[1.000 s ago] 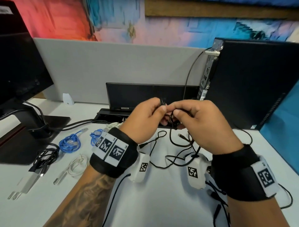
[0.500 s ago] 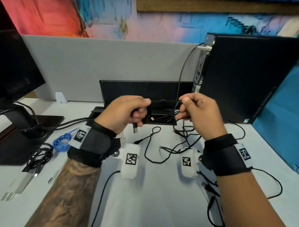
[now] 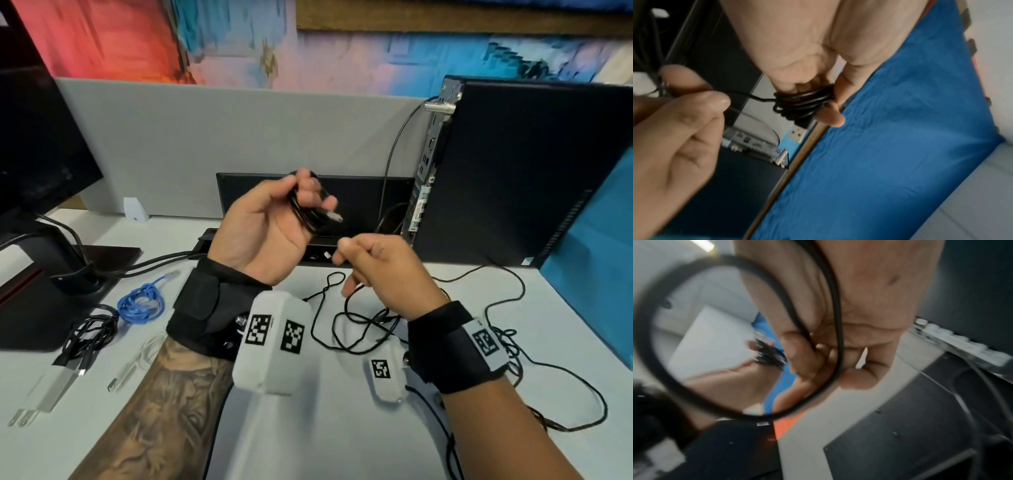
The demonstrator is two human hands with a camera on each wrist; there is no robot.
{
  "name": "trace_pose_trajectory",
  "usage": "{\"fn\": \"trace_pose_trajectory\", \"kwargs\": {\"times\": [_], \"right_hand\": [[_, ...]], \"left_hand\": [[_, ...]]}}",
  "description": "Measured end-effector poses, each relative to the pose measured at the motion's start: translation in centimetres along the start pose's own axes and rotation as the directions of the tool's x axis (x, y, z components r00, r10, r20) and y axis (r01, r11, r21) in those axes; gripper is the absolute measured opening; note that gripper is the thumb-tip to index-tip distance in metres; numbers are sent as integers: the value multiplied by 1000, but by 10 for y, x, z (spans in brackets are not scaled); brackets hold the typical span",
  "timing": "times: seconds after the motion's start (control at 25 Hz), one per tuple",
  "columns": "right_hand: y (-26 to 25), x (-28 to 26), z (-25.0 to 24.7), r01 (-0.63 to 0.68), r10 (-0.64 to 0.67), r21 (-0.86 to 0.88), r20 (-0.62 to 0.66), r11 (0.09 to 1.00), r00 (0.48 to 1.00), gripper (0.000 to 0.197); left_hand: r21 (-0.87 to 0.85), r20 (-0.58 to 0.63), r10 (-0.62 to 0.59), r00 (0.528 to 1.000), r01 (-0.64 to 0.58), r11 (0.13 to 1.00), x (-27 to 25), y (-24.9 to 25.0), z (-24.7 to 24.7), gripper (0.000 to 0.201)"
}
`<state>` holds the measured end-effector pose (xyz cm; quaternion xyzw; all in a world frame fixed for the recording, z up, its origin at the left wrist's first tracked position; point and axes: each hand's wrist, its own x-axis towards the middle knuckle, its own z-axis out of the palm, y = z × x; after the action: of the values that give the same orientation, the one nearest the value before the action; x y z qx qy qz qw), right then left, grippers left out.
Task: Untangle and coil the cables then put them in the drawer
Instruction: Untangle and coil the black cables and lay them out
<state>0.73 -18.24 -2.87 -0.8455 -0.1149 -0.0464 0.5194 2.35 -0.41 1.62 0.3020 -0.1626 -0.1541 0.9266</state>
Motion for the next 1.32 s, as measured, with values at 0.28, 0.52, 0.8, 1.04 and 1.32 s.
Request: {"fn": "trace_pose_trajectory", "kwargs": {"times": [0.28, 0.52, 0.8, 1.04, 1.32], "right_hand": [[-50, -28, -8, 140, -91, -147, 302, 979, 949, 11], [-48, -27, -40, 165, -164, -3, 88, 986, 983, 15], [-14, -10, -39, 110, -94, 66, -209, 992, 973, 61], [-8, -15, -54, 86, -78, -113, 78, 990, 994, 18], [8, 4, -45, 217, -236, -96, -466, 971, 852, 16]], "left_hand": [[738, -1, 435, 900, -293, 608, -2, -17, -5, 15], [987, 108, 61, 992, -114, 112, -10, -17, -9, 26], [991, 32, -178, 983, -8, 135, -22, -5, -2, 40], [863, -86, 218, 972, -37, 504, -10, 20, -27, 49], [939, -119, -110, 987, 148, 310, -10, -18, -17, 54]]}}
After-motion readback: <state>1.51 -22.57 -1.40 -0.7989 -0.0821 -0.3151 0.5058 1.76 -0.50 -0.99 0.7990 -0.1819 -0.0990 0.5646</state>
